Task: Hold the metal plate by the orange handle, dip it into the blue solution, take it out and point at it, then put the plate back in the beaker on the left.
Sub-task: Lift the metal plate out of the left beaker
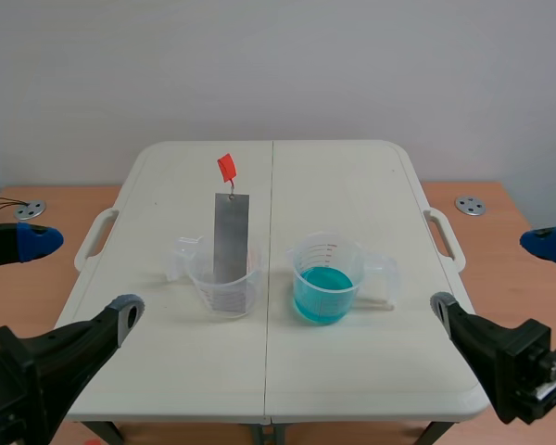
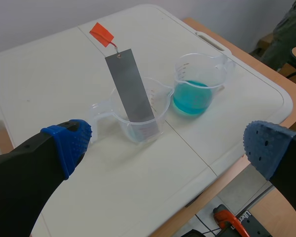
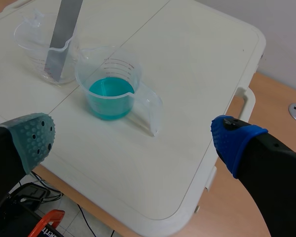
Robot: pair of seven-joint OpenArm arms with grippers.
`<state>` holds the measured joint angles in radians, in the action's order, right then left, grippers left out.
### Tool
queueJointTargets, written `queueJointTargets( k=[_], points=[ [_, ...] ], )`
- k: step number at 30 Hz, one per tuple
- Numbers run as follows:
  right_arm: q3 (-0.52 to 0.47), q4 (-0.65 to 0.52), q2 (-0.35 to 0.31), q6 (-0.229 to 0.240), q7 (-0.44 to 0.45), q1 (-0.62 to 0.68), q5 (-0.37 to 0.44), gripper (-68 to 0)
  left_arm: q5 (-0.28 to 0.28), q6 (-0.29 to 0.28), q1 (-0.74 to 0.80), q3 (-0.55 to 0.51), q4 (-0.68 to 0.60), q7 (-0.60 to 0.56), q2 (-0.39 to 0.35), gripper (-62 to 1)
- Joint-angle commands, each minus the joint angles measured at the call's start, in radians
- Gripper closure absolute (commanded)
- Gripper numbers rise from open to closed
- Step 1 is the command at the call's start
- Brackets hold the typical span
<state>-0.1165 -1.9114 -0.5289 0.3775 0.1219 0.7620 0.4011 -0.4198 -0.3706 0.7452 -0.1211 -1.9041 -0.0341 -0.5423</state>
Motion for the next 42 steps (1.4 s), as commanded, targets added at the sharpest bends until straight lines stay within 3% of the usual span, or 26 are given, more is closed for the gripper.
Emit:
queueJointTargets(
  k=[1, 14, 15, 20, 21, 27, 34, 38, 42],
  points=[
    [-0.007, -0.011, -0.008, -0.004, 0.008, -0.033, 0.003, -66.3, -0.006, -0.002, 0.005, -0.002, -0.006, -0.020, 0.007, -62.3],
    [0.015, 0.002, -0.008, -0.003, -0.009, -0.150, 0.003, -66.3, -0.006, -0.002, 0.000, -0.002, -0.006, -0.020, 0.007, -62.3],
    [0.024, 0.010, -0.008, -0.002, -0.013, -0.168, 0.003, -66.3, -0.006, -0.002, 0.000, -0.002, -0.006, -0.020, 0.007, -59.2],
    [0.087, 0.063, -0.008, 0.006, -0.031, -0.270, 0.003, -66.3, -0.001, -0.002, 0.000, -0.002, -0.006, -0.016, 0.007, -9.9],
    [0.101, 0.076, -0.008, 0.008, -0.031, -0.291, 0.003, -66.3, 0.002, -0.002, 0.000, -0.002, -0.006, -0.016, 0.007, -2.4],
    [0.182, 0.155, -0.008, 0.008, -0.030, -0.419, 0.004, -66.3, 0.017, 0.014, 0.000, -0.003, -0.006, -0.016, 0.007, -1.5],
    [0.286, 0.258, -0.007, 0.012, -0.030, -0.563, 0.049, -66.3, 0.162, 0.117, 0.066, -0.039, 0.001, 0.138, 0.007, -1.5],
    [0.336, 0.312, 0.015, 0.015, -0.030, -0.635, 0.064, -66.3, 0.232, 0.119, 0.153, -0.058, 0.061, 0.163, 0.007, -1.5],
    [0.373, 0.363, 0.050, 0.033, -0.031, -0.699, 0.064, -66.3, 0.261, 0.117, 0.222, -0.058, 0.174, 0.162, 0.007, -1.5]
  ],
)
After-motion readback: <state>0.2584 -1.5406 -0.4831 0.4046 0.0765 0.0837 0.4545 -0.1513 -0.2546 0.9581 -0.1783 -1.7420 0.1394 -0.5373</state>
